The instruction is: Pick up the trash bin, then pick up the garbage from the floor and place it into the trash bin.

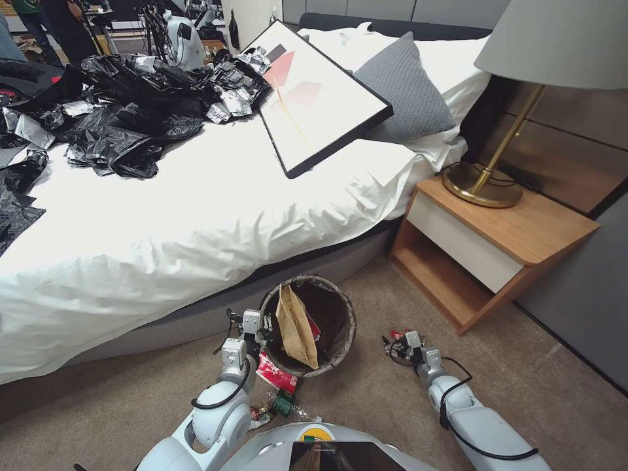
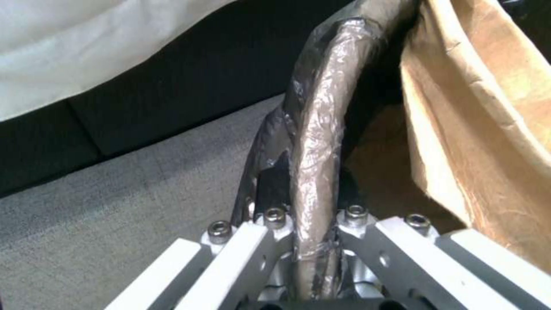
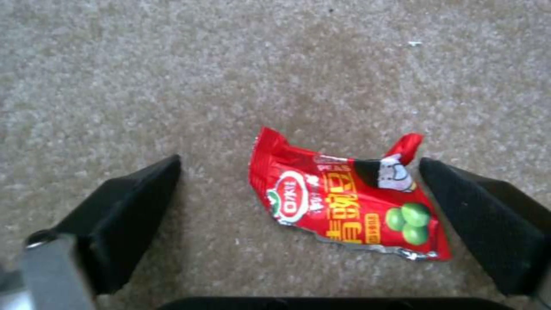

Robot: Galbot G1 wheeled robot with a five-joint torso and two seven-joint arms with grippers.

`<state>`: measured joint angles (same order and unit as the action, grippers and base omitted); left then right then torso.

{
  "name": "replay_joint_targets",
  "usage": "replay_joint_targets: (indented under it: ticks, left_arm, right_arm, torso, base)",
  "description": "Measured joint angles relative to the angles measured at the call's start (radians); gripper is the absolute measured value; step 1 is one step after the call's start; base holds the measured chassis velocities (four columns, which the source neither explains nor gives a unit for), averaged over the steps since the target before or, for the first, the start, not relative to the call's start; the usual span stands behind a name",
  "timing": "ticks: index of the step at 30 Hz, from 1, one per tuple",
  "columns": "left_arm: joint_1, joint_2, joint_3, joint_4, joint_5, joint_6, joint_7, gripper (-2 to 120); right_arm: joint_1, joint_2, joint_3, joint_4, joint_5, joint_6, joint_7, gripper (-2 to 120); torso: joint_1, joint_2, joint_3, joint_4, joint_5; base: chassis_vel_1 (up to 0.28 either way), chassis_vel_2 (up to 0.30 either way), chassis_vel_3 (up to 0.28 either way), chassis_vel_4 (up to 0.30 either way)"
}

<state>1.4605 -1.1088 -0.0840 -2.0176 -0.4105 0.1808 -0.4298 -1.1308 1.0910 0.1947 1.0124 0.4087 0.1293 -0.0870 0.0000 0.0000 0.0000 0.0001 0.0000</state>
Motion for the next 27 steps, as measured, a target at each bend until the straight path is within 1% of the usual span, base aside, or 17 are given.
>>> replay_joint_targets:
  ticks: [1, 4, 5, 7, 8, 11, 13, 14, 15, 18, 19, 22, 23, 24, 25, 26, 27]
  left_arm:
    - [0.000, 0.000, 0.000, 0.000, 0.000, 0.000, 0.000, 0]
    - [-0.002, 0.000, 0.000, -0.001, 0.000, 0.000, 0.000, 0]
    - [-0.002, 0.000, 0.000, -0.001, 0.000, 0.000, 0.000, 0]
    - [-0.002, 0.000, 0.000, -0.001, -0.001, 0.000, -0.001, 0]
    - [-0.002, 0.000, 0.000, -0.001, -0.001, 0.000, -0.001, 0]
    - [-0.005, 0.000, 0.004, -0.001, -0.001, 0.000, -0.001, 0]
    - [-0.007, 0.000, 0.005, -0.001, -0.001, 0.000, -0.002, 0]
    - [-0.007, 0.000, 0.005, -0.001, -0.001, 0.000, -0.002, 0]
    - [-0.009, 0.000, 0.006, -0.001, -0.001, 0.000, -0.002, 0]
    - [-0.011, 0.000, 0.008, -0.001, -0.002, 0.001, -0.003, 0]
    - [-0.011, 0.000, 0.008, -0.001, -0.002, 0.001, -0.003, 0]
    - [-0.013, 0.000, 0.008, -0.001, -0.004, 0.001, -0.004, 0]
    - [-0.013, 0.000, 0.008, -0.001, -0.004, 0.001, -0.004, 0]
    - [-0.016, 0.000, 0.008, -0.001, -0.006, 0.002, -0.004, 0]
    - [-0.017, 0.000, 0.008, -0.001, -0.007, 0.002, -0.004, 0]
    - [-0.020, 0.000, 0.007, 0.000, -0.008, 0.002, -0.005, 0]
    - [-0.020, 0.000, 0.007, 0.000, -0.008, 0.002, -0.005, 0]
  right_arm:
    - [0.000, 0.000, 0.000, 0.000, 0.000, 0.000, 0.000, 97]
    - [-0.008, -0.004, 0.006, 0.005, -0.002, 0.002, 0.000, 82]
    - [-0.008, -0.004, 0.006, 0.005, -0.002, 0.002, 0.000, 82]
    - [-0.018, -0.008, 0.010, 0.018, -0.002, 0.002, 0.003, 72]
    - [-0.018, -0.008, 0.010, 0.018, -0.002, 0.002, 0.003, 72]
    - [-0.035, -0.010, 0.015, 0.035, -0.002, 0.002, 0.011, 55]
    - [-0.038, -0.009, 0.016, 0.038, -0.002, 0.002, 0.013, 51]
    - [-0.038, -0.009, 0.016, 0.038, -0.002, 0.002, 0.013, 51]
    - [-0.043, -0.009, 0.018, 0.044, -0.002, 0.001, 0.015, 43]
    - [-0.054, -0.012, 0.019, 0.060, -0.002, -0.008, 0.022, 30]
    - [-0.054, -0.012, 0.019, 0.060, -0.002, -0.008, 0.022, 30]
    - [-0.062, -0.016, 0.021, 0.072, -0.002, -0.014, 0.027, 18]
    - [-0.062, -0.016, 0.021, 0.072, -0.002, -0.014, 0.027, 18]
    - [-0.065, -0.018, 0.021, 0.075, -0.002, -0.015, 0.028, 11]
    - [-0.066, -0.019, 0.022, 0.077, -0.002, -0.015, 0.028, 8]
    - [-0.068, -0.022, 0.022, 0.081, -0.001, -0.016, 0.029, 2]
    - [-0.068, -0.022, 0.022, 0.081, -0.001, -0.016, 0.029, 2]
  torso:
    - [0.000, 0.000, 0.000, 0.0000, 0.0000]
    - [0.000, 0.000, 0.000, 0.0002, 0.0001]
    - [0.000, 0.000, 0.000, 0.0002, 0.0001]
    - [0.000, 0.000, 0.000, 0.0001, 0.0001]
    - [0.000, 0.000, 0.000, 0.0001, 0.0001]
    - [0.000, 0.000, 0.000, -0.0001, 0.0000]
    - [0.000, 0.000, 0.000, 0.0000, -0.0001]
    - [0.000, 0.000, 0.000, 0.0000, -0.0001]
    - [0.000, 0.000, 0.000, 0.0000, -0.0001]
    - [0.000, 0.000, 0.000, -0.0001, 0.0000]
    - [0.000, 0.000, 0.000, -0.0001, 0.0000]
    - [0.000, 0.000, 0.000, -0.0001, 0.0000]
    - [0.000, 0.000, 0.000, -0.0001, 0.0000]
    - [0.000, 0.000, 0.000, -0.0002, -0.0001]
    - [0.000, 0.000, 0.000, -0.0002, -0.0001]
    - [0.000, 0.000, 0.000, -0.0003, -0.0001]
    - [0.000, 0.000, 0.000, -0.0003, -0.0001]
  base:
    - [0.000, 0.000, 0.000, 0.000]
    - [0.000, 0.000, 0.000, 0.000]
    - [0.000, 0.000, 0.000, 0.000]
    - [0.000, 0.000, 0.000, 0.000]
    - [0.000, 0.000, 0.000, 0.000]
    - [0.000, 0.000, 0.000, 0.000]
    - [0.000, 0.000, 0.000, 0.000]
    - [0.000, 0.000, 0.000, 0.000]
    - [0.000, 0.000, 0.000, 0.000]
    - [0.000, 0.000, 0.000, 0.000]
    - [0.000, 0.000, 0.000, 0.000]
    - [0.000, 0.000, 0.000, 0.000]
    - [0.000, 0.000, 0.000, 0.000]
    - [0.000, 0.000, 0.000, 0.000]
    - [0.000, 0.000, 0.000, 0.000]
    - [0.000, 0.000, 0.000, 0.000]
    - [0.000, 0.000, 0.000, 0.000]
